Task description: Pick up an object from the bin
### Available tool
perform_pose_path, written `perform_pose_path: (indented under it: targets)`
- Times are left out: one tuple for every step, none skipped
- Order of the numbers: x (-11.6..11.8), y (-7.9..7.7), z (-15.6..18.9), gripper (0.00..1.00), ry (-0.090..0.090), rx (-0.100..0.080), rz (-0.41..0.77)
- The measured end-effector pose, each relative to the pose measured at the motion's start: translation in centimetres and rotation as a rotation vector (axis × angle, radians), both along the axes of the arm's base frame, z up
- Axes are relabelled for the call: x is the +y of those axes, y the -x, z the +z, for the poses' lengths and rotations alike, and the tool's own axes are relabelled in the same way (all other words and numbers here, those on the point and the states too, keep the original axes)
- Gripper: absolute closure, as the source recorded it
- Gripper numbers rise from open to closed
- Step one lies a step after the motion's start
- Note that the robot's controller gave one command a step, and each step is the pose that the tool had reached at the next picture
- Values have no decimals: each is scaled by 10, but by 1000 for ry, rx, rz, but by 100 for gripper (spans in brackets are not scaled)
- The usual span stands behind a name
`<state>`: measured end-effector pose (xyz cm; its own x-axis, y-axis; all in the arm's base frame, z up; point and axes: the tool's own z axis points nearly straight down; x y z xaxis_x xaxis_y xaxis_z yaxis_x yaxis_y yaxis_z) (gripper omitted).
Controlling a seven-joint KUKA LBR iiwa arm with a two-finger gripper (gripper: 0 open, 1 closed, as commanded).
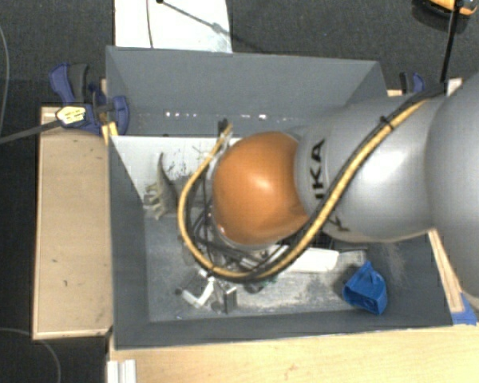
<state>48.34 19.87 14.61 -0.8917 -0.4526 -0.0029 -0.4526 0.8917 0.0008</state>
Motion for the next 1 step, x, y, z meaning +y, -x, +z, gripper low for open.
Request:
perform_pose_path:
  targets:
    - [5, 2, -19, 0, 1, 0, 85]
